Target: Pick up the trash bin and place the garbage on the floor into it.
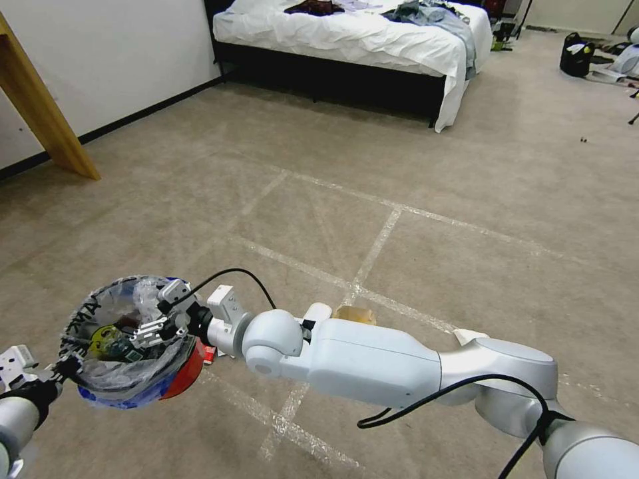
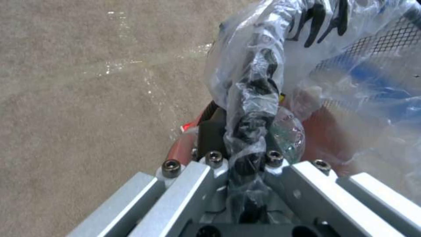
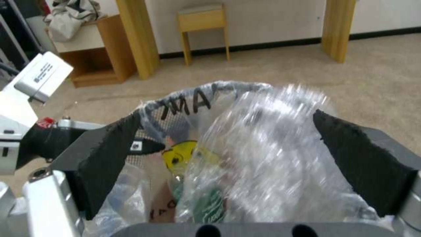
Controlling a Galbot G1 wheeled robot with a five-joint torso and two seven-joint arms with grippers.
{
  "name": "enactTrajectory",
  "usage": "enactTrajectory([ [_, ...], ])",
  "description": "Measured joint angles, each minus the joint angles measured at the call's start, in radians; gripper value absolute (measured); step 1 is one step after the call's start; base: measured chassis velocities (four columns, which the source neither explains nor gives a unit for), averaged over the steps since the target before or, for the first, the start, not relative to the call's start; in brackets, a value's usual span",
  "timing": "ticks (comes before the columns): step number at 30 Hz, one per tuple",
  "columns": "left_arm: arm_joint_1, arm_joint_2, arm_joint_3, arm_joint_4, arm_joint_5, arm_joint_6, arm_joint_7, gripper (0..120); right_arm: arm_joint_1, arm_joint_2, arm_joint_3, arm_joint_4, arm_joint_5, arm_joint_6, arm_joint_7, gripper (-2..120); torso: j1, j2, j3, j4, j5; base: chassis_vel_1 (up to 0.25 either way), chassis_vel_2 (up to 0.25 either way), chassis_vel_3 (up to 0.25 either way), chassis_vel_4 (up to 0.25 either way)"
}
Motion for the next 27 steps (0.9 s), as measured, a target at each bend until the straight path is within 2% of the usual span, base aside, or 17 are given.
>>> enactTrajectory([
  [9,0.0,-0.001,0.0,0.008,0.005,0.0,0.005,0,-0.002,0.014,0.018,-0.006,-0.01,0.024,-0.002,100,0.0,0.0,0.0,0.0,0.0,0.0,0.0,0.0,0.0],
  [27,0.0,-0.003,-0.002,0.022,0.014,0.0,0.011,0,-0.03,0.086,0.144,-0.03,0.037,0.085,0.015,100,0.0,0.0,0.0,0.0,-0.0001,0.0,0.0,0.0,0.0],
])
